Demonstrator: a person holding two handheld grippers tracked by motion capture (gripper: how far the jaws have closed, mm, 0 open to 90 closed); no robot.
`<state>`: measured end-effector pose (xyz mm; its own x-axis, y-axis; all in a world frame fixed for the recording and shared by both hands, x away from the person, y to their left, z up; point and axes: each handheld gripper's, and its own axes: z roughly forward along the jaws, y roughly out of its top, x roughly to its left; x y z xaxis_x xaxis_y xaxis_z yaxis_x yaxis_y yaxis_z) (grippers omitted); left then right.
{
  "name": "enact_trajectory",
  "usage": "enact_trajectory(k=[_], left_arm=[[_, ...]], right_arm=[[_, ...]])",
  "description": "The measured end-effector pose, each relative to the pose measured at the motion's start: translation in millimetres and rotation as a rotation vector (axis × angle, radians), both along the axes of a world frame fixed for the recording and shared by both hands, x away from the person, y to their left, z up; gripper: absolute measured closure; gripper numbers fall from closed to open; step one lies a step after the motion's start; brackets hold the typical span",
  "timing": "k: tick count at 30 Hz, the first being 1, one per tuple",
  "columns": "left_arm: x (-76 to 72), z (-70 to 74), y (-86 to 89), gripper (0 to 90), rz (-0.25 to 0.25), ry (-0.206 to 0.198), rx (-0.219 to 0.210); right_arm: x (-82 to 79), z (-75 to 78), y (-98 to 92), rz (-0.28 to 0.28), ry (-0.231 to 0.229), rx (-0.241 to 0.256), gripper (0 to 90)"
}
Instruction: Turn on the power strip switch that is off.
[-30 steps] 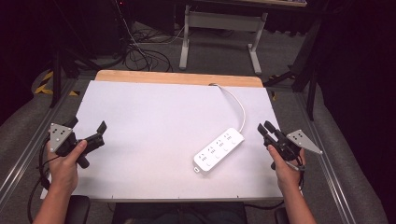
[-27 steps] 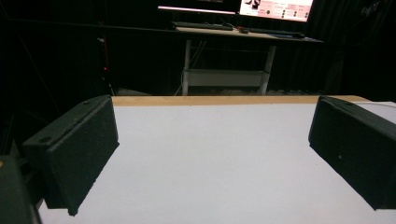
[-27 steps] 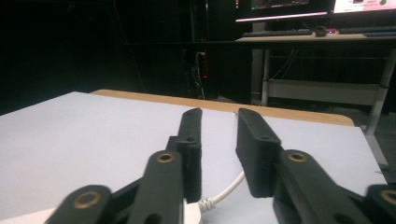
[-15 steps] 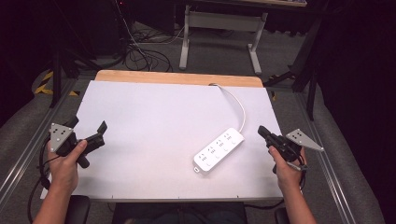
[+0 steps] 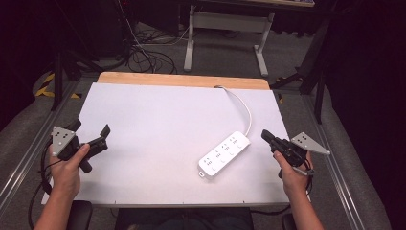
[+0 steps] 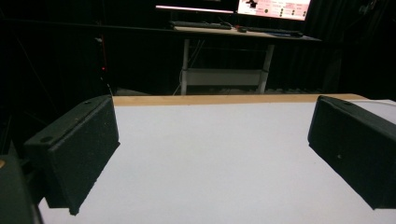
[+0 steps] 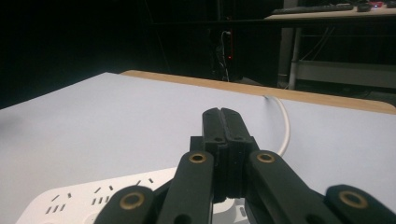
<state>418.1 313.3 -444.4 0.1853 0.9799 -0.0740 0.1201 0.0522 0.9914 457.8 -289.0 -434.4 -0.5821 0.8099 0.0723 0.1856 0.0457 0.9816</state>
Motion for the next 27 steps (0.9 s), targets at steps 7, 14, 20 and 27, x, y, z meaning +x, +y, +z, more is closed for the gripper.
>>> enact_trajectory(k=[7, 14, 20, 27], left_arm=[[0.4, -0.1, -0.2, 2.7, -0.002, 0.001, 0.002], [0.5, -0.2, -0.4, 2.8, -0.003, 0.002, 0.003], [0.6, -0.2, -0.6, 2.9, -0.004, 0.002, 0.002], [1.0, -0.3, -0.7, 3.0, -0.005, 0.002, 0.002]], right_arm=[[0.3, -0.3, 3.8, 0.041, 0.002, -0.003, 90.0], [0.1, -1.3, 10.7, 0.090, 0.002, -0.032, 90.0], [0.4, -3.0, 17.1, 0.134, 0.011, -0.056, 90.0], [0.1, -4.3, 23.1, 0.169, 0.014, -0.083, 90.0]])
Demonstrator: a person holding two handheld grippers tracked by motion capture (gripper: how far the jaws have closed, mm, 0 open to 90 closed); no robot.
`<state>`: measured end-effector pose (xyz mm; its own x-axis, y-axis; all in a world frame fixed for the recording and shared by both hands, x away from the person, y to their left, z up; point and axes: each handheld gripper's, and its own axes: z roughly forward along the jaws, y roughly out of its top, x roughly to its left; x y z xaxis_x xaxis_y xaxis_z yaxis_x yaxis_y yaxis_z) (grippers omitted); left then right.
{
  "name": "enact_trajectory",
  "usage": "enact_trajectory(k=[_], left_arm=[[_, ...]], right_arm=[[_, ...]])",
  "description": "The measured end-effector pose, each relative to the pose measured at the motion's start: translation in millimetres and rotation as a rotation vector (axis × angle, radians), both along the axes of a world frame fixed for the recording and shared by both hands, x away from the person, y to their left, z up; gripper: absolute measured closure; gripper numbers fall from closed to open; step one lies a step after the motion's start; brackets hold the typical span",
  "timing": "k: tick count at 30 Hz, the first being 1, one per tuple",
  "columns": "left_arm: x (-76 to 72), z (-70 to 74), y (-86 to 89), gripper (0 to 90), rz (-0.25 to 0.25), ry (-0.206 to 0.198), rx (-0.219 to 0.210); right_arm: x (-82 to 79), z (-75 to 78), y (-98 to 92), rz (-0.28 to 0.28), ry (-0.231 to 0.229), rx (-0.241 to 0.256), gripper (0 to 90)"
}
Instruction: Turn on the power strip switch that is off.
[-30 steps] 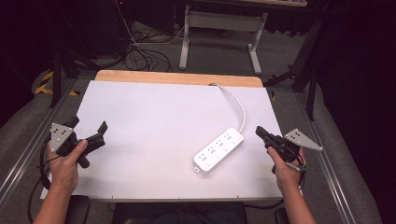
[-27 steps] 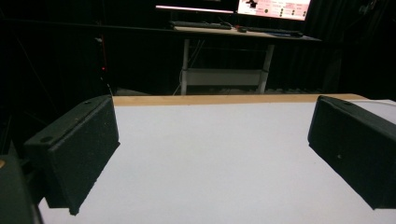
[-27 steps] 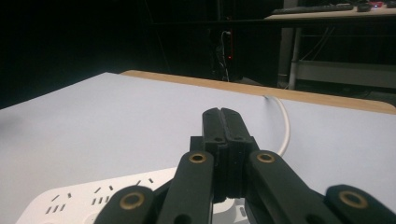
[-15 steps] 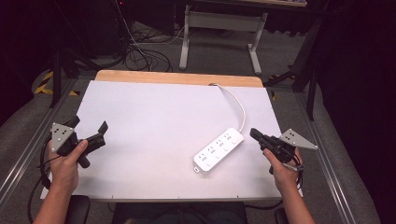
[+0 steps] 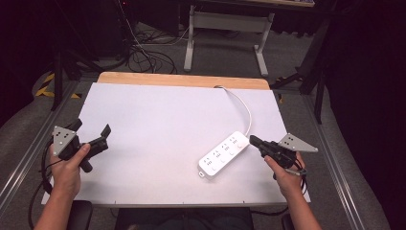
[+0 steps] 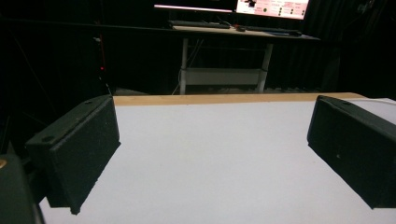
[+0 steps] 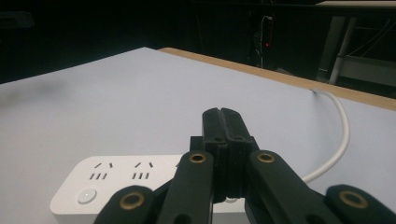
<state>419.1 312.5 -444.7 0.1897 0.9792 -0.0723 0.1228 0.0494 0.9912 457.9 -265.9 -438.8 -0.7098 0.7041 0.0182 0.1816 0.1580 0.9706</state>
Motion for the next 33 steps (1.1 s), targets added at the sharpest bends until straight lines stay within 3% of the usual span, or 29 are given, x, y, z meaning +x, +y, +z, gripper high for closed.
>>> enact_trajectory(k=[33], left_arm=[[0.3, -0.2, -0.6, 3.8, -0.004, 0.001, 0.001]], right_arm=[[1.5, -5.2, 20.5, 0.083, 0.025, -0.071, 90.0]])
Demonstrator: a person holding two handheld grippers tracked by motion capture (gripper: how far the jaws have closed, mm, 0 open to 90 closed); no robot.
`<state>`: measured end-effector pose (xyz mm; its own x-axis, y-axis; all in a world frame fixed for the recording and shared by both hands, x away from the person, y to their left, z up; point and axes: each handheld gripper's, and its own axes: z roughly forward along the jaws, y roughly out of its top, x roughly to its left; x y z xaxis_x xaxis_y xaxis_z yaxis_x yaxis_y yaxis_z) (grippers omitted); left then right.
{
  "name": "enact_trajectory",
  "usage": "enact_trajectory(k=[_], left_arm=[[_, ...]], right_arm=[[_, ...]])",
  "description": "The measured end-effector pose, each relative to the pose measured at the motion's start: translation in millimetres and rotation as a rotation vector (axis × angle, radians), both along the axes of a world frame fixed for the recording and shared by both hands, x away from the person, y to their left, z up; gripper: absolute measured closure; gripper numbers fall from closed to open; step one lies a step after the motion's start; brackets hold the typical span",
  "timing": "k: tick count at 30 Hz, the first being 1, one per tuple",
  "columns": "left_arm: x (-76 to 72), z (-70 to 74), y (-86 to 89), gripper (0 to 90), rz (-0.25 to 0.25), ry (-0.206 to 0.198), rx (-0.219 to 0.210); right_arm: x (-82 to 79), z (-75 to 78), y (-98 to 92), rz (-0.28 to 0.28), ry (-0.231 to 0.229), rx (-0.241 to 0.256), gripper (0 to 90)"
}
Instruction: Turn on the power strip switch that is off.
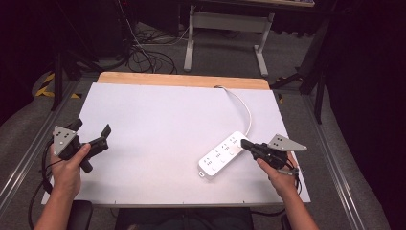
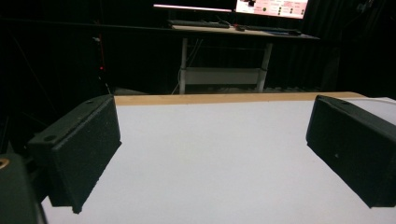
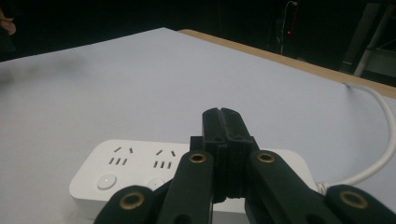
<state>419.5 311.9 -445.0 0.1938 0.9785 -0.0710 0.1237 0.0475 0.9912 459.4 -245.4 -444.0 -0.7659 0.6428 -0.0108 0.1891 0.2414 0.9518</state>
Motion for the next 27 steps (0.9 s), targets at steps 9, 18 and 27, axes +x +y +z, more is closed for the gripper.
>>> enact_trajectory(k=[9, 18, 27], left_arm=[[0.3, -0.1, 0.1, 4.0, 0.000, 0.000, 0.004], [0.5, -0.2, -0.3, 4.0, -0.001, 0.003, 0.004], [0.6, -0.2, -0.3, 4.0, -0.002, 0.003, 0.006]], right_arm=[[0.3, -2.3, 9.7, 0.035, 0.004, -0.036, 90.0], [0.7, -4.9, 17.9, 0.066, 0.013, -0.062, 90.0], [0.4, -7.6, 28.0, 0.103, 0.018, -0.099, 90.0]])
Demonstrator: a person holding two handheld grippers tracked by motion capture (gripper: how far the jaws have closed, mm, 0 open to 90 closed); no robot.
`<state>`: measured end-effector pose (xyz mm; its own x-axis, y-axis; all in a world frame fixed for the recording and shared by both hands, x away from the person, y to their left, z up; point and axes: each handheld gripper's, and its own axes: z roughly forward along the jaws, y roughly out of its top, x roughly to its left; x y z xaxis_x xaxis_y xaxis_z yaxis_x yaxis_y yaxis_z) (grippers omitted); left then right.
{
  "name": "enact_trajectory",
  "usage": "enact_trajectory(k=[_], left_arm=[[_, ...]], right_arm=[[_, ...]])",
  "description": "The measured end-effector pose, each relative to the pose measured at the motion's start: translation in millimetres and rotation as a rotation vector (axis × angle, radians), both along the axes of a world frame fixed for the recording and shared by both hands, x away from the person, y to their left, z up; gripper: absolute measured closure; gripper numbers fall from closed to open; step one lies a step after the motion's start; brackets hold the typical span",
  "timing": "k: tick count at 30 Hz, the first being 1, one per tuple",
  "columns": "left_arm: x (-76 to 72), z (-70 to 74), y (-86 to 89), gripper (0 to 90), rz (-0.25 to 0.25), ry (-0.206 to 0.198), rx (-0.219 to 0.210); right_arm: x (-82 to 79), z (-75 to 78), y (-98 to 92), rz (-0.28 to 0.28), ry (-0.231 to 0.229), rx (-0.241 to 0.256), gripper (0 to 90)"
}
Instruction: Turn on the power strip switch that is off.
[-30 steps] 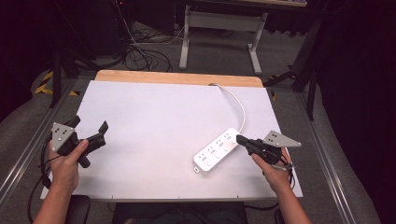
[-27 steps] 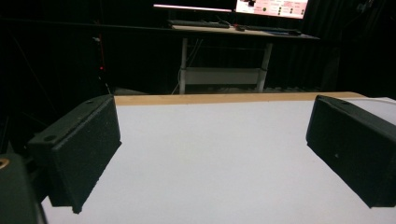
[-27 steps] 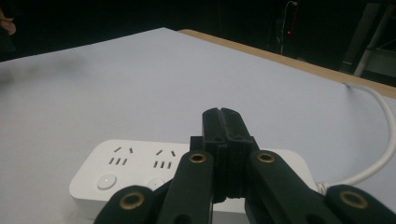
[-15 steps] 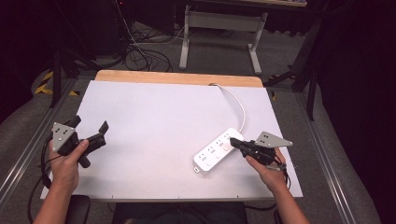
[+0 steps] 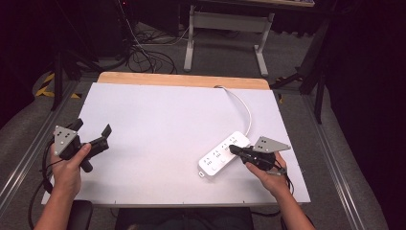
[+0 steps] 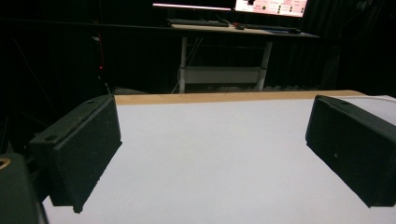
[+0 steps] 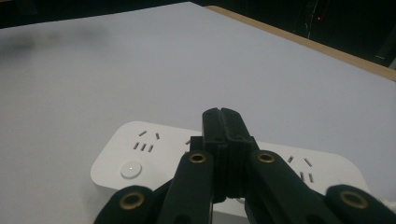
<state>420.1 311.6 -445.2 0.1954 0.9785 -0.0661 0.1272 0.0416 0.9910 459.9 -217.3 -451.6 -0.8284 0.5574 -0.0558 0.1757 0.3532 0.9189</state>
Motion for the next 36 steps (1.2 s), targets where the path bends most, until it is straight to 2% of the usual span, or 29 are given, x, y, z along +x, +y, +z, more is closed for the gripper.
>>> enact_trajectory(k=[3, 13, 29, 36], left_arm=[[0.1, 0.0, 0.0, 4.0, 0.000, 0.000, 0.001], [0.2, -0.2, -0.3, 4.4, -0.004, 0.000, 0.003], [0.0, -0.2, -0.1, 4.8, -0.004, -0.001, 0.002], [-0.1, -0.2, -0.3, 4.8, -0.003, -0.002, 0.001]], right_arm=[[-0.2, -0.4, 1.2, 0.005, 0.001, -0.001, 90.0], [-0.7, -4.6, 8.7, 0.033, 0.011, -0.052, 90.0], [3.5, -13.2, 15.9, 0.047, 0.057, -0.133, 90.0], [3.8, -16.0, 18.8, 0.059, 0.075, -0.150, 90.0]])
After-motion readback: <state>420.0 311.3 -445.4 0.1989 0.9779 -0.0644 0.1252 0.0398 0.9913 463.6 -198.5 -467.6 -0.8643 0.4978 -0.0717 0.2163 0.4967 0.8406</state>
